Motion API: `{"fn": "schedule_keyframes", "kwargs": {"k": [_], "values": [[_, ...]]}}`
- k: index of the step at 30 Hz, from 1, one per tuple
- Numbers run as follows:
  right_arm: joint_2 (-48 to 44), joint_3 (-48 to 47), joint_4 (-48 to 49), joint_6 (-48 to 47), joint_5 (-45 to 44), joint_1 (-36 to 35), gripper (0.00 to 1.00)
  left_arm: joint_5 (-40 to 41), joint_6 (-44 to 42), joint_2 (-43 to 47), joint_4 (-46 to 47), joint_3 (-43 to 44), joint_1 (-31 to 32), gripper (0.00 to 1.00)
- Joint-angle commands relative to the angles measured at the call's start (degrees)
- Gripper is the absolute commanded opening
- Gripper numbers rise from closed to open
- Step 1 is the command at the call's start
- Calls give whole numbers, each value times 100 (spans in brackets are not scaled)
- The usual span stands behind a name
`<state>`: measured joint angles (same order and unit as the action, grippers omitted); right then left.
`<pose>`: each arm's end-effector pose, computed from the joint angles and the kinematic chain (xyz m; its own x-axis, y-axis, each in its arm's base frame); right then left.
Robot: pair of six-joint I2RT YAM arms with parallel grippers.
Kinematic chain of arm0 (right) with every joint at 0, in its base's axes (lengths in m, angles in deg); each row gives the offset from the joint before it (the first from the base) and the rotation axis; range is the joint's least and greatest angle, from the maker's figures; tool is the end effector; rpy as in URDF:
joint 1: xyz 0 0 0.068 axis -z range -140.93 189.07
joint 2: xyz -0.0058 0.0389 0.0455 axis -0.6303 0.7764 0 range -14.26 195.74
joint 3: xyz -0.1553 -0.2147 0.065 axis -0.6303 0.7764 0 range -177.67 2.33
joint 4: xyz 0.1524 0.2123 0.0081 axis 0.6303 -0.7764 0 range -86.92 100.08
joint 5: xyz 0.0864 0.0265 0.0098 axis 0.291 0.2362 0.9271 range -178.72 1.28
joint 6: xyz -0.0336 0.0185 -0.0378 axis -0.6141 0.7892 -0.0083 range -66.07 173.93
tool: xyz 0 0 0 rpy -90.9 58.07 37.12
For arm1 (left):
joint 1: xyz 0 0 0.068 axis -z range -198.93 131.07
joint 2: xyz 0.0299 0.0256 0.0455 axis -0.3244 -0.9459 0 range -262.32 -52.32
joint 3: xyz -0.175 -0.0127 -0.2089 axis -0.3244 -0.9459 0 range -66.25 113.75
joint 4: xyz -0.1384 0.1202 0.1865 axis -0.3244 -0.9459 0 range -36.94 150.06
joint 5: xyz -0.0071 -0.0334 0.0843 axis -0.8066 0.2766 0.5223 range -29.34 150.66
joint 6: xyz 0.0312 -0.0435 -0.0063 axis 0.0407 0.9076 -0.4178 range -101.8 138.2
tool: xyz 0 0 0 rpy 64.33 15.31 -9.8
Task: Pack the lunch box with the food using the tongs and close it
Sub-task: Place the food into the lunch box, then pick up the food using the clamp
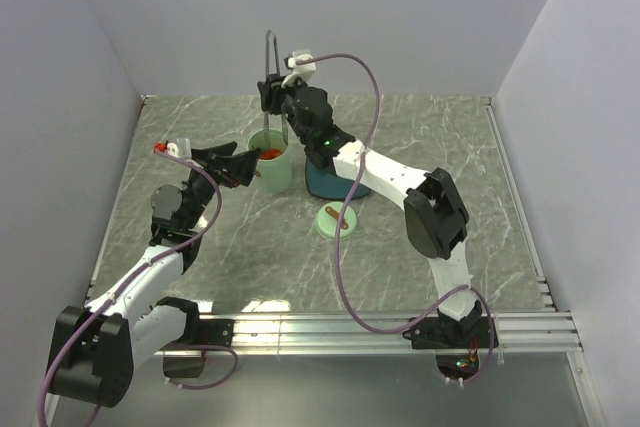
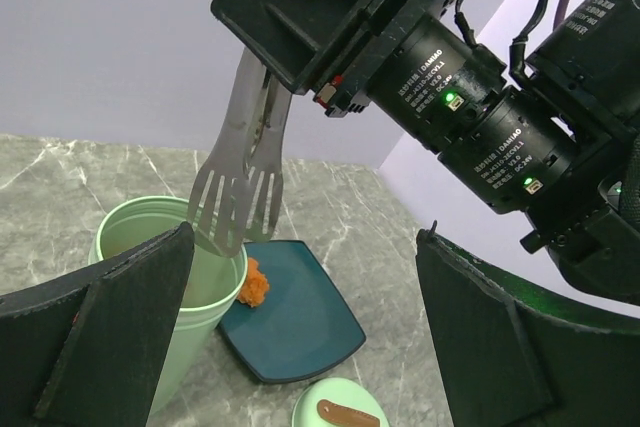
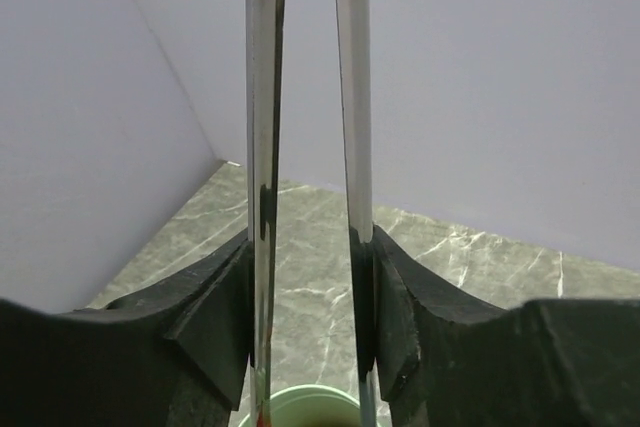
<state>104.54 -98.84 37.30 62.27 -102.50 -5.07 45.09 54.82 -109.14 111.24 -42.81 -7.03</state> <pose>0.3690 0.3462 0.3460 0.0446 0.2395 -0.9699 -0.5198 0.8346 0.1822 0.2097 -0.0539 0.2829 -0.0276 -0.5814 -0.8131 0.5386 0.6766 -0.5021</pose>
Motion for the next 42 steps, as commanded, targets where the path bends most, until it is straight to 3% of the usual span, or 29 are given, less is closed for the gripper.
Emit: {"fn": "schedule_keyframes", "kwargs": {"k": [1, 7, 22, 42], "values": [[-33, -386, 213, 19, 33, -42, 52, -51, -50, 127, 182, -33, -30, 99], [-173, -194, 449, -78, -45, -103, 55, -42, -50, 127, 191, -50, -65, 99], [-1606, 2108, 1092, -368, -723, 336, 54, -104, 29, 4, 314, -77, -118, 99], [-411, 1328, 12, -368, -1741, 679, 53, -157, 47, -40, 375, -103, -171, 99]]}}
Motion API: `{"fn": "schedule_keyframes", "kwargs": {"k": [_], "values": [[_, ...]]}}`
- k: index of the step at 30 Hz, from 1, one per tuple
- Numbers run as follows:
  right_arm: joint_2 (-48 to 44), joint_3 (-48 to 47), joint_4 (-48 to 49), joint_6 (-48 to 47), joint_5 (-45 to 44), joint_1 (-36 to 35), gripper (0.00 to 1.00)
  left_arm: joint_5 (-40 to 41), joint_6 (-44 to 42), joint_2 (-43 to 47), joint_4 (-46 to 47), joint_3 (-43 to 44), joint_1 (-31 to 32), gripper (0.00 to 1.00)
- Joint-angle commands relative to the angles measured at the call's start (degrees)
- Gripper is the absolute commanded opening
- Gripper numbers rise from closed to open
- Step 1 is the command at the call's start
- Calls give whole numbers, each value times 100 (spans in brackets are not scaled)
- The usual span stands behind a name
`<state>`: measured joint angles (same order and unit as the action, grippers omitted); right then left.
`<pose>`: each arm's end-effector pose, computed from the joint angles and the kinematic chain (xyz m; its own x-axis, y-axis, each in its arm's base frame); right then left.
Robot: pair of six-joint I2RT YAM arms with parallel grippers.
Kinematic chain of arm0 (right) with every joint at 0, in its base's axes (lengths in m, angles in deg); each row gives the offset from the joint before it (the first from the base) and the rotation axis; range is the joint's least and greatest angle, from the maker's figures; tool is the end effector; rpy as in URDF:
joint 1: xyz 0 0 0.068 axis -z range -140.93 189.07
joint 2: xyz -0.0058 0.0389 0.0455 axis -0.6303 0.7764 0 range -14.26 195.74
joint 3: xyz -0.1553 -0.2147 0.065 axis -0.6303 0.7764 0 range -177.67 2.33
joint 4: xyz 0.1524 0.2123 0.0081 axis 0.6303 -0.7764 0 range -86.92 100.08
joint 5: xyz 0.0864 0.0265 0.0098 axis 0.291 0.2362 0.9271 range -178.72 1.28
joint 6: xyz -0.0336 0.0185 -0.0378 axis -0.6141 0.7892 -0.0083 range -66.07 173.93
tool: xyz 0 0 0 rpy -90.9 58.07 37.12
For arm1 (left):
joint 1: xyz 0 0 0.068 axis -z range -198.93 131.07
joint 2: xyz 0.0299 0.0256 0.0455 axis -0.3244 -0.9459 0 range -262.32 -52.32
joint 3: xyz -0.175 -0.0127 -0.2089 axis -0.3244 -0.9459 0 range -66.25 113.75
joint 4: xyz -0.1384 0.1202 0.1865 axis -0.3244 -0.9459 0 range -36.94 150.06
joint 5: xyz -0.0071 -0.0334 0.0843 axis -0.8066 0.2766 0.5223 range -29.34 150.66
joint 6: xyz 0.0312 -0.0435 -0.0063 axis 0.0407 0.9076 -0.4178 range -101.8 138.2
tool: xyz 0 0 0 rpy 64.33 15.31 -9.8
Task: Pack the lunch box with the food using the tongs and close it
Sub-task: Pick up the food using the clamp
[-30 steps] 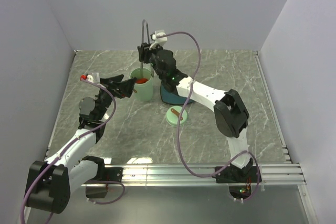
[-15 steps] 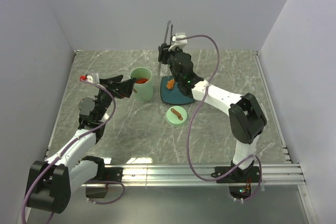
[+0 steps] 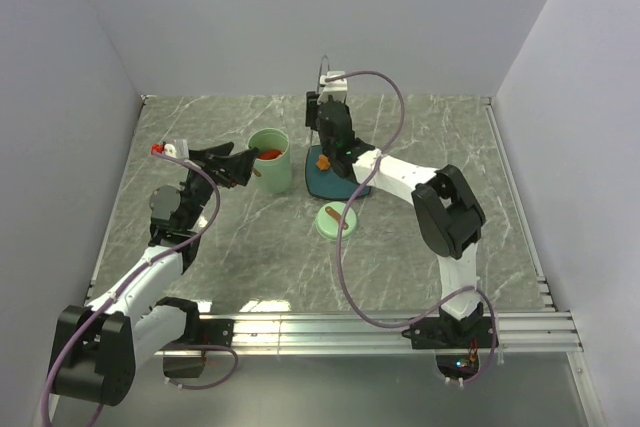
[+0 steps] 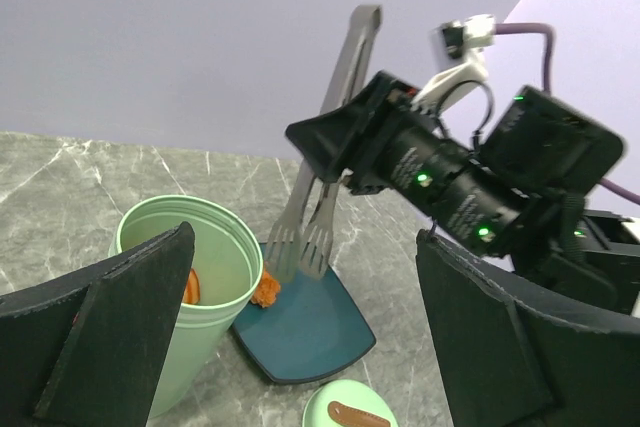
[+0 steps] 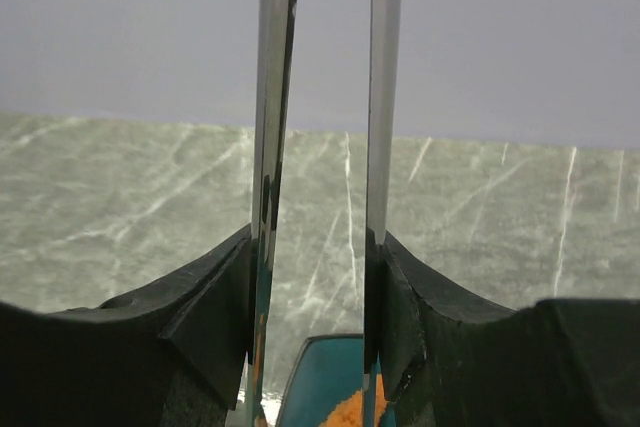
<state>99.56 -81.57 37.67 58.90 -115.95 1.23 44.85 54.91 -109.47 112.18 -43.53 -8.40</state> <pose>0.3847 0.2782 0.2806 -0.0480 0.0602 -0.9970 -0.1810 0.9811 0.0680 0.2106 -0.0490 0.2792 -0.0182 -0.5816 -0.8132 0.5241 0.6871 -0.5031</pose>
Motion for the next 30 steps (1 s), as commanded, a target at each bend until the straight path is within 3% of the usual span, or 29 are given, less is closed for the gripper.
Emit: {"fn": "schedule_keyframes", "kwargs": {"k": [1, 13, 30], "values": [[140, -530, -148, -40, -441, 40, 53, -141, 47, 2, 281, -22, -33, 100], [843, -1304, -790, -146, -758, 58, 53, -115, 38, 46, 281, -57, -68, 99], [1230, -1568, -1274, -84, -995, 58, 53, -150, 56, 45, 308, -66, -86, 99]]}}
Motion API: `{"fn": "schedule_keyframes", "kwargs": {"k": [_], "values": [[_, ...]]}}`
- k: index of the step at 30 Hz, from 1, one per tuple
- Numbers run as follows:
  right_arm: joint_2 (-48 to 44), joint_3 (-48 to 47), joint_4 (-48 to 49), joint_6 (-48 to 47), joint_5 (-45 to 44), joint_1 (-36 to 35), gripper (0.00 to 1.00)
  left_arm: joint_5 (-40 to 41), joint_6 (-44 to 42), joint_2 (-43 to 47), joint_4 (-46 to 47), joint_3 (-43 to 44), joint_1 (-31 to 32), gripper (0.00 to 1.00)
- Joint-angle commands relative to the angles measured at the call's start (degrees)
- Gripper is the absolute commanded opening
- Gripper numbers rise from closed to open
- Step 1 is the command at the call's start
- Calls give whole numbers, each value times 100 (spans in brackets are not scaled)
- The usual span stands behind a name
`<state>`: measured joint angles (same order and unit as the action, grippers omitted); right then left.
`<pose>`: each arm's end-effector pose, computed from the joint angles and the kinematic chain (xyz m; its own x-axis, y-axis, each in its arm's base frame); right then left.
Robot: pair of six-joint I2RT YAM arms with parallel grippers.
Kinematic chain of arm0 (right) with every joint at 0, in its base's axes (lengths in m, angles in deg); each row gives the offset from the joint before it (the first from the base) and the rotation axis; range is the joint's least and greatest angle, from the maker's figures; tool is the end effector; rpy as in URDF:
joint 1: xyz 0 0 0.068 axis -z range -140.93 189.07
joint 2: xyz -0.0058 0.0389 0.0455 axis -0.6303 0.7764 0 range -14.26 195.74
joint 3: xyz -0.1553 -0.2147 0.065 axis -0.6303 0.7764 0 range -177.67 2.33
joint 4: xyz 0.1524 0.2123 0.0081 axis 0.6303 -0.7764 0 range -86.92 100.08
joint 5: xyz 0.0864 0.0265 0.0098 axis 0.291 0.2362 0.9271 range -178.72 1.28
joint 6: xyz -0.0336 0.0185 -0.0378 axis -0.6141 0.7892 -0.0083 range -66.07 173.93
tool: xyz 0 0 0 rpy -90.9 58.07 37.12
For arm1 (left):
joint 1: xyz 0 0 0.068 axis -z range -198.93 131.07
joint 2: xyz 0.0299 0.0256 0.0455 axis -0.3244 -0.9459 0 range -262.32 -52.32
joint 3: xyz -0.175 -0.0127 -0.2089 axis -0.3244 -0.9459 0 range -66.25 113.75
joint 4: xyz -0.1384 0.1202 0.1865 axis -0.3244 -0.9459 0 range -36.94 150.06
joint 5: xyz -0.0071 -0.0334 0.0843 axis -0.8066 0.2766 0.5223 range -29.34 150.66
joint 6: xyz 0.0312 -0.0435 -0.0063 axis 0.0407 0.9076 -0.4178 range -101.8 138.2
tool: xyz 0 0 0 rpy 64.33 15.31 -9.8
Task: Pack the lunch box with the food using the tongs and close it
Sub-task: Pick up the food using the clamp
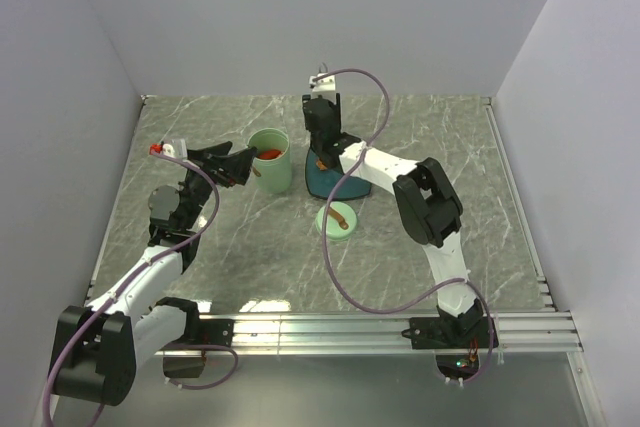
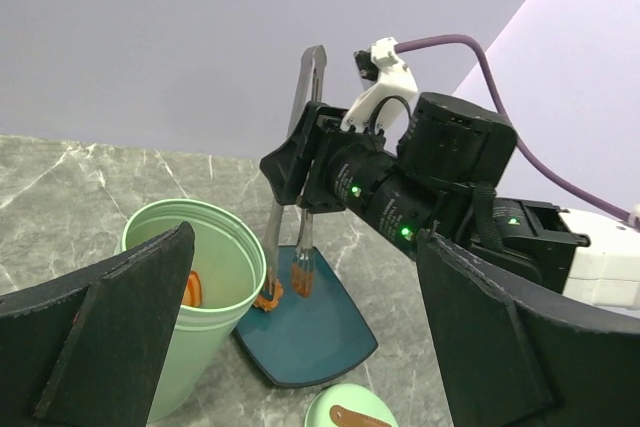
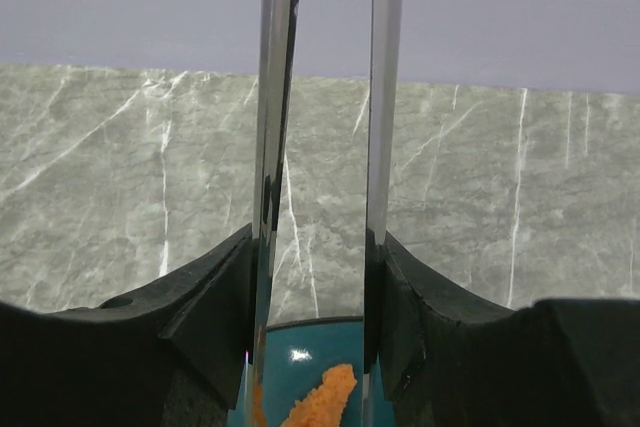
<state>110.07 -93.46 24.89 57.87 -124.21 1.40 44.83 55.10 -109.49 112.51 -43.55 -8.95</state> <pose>0.4186 0.2970 0.2428 -0.1910 -0.0768 -0.9786 -0.0382 0.9968 -0.0708 0.2109 -0.0470 0.2796 -0.0104 -0.5847 -0.8112 0.5202 0.6896 -0.5038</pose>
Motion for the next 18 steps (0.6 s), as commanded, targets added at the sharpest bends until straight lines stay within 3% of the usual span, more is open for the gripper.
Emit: {"fn": "schedule_keyframes", "kwargs": {"k": [1, 9, 18], "values": [[205, -405, -13, 10, -169, 40, 53, -148, 36, 56, 275, -64, -31, 99], [407, -599, -162, -8, -248, 40, 50, -139, 36, 65, 275, -73, -40, 99], [250, -441, -57, -78, -292, 32, 23, -139, 45, 39, 293, -81, -57, 99]]}}
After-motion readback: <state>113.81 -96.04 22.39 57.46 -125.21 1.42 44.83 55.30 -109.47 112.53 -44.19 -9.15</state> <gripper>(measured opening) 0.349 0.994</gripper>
